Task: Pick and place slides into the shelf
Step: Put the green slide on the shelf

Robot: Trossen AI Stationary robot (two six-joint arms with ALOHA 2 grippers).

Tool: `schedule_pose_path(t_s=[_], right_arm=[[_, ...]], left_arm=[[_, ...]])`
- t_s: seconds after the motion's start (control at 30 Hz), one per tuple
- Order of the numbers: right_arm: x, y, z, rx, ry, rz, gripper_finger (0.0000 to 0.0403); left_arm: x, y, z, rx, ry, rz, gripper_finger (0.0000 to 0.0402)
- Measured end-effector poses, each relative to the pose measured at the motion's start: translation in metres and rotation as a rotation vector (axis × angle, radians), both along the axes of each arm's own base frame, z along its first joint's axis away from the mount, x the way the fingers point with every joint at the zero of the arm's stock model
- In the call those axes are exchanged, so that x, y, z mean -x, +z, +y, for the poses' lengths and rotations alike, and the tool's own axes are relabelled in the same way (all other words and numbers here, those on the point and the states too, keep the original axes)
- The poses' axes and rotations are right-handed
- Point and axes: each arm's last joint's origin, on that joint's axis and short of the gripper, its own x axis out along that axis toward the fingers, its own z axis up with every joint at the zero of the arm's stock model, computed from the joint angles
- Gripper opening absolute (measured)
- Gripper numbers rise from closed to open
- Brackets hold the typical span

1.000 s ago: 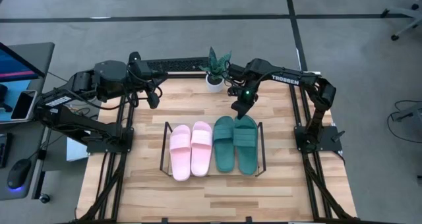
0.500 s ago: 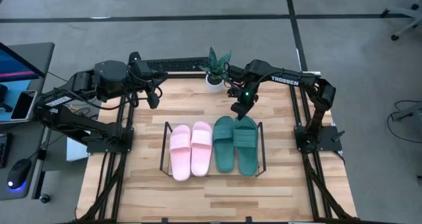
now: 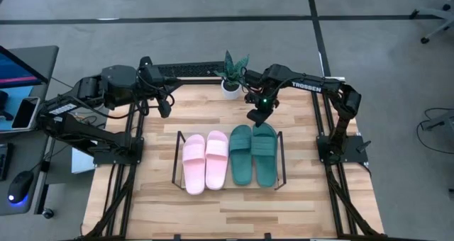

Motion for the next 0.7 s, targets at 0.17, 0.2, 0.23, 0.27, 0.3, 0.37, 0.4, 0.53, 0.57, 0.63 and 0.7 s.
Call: schedule_pose_path(t_s=[0.17,0.2,0.23,0.27,0.3,0.37,0.4,0.53,0.57,0.63,0.7], right_arm=[[-0.0005,-0.0005,0.0016,0.021,-0.004,0.020,0.0076],[-0.0007,-0.0005,0.0020,0.020,-0.008,0.023,0.0076],[-0.0011,-0.0005,0.0030,0.019,-0.009,0.025,0.0076],[-0.0016,-0.0006,0.0035,0.021,-0.009,0.024,0.0076],[-0.0023,-0.0005,0.0043,0.023,-0.006,0.021,0.0076],[-0.0032,-0.0006,0.0058,0.026,0.000,0.018,0.0076],[-0.0036,-0.0006,0.0069,0.027,0.003,0.018,0.0076],[-0.0037,-0.0006,0.0072,0.026,0.004,0.019,0.0076],[-0.0037,-0.0006,0.0072,0.027,0.004,0.019,0.0076],[-0.0036,-0.0008,0.0069,0.036,0.005,0.023,0.0076],[-0.0036,-0.0008,0.0069,0.038,0.005,0.023,0.0076]], left_arm=[[0.0000,-0.0001,0.0000,0.004,0.000,-0.001,0.0041],[-0.0001,-0.0001,-0.0001,0.005,-0.004,-0.001,0.0041],[-0.0002,-0.0001,-0.0004,0.008,-0.012,-0.002,0.0041],[-0.0003,-0.0001,-0.0005,0.010,-0.018,-0.002,0.0041],[-0.0003,-0.0001,-0.0007,0.011,-0.020,-0.002,0.0041],[-0.0004,-0.0003,-0.0008,0.013,-0.025,-0.001,0.0041],[-0.0004,-0.0003,-0.0008,0.013,-0.025,0.000,0.0041],[-0.0003,-0.0006,-0.0008,0.013,-0.025,0.003,0.0041],[-0.0003,-0.0006,-0.0008,0.013,-0.025,0.003,0.0041],[-0.0002,-0.0006,-0.0008,0.013,-0.024,0.003,0.0041],[-0.0003,-0.0008,-0.0008,0.017,-0.023,0.003,0.0041]])
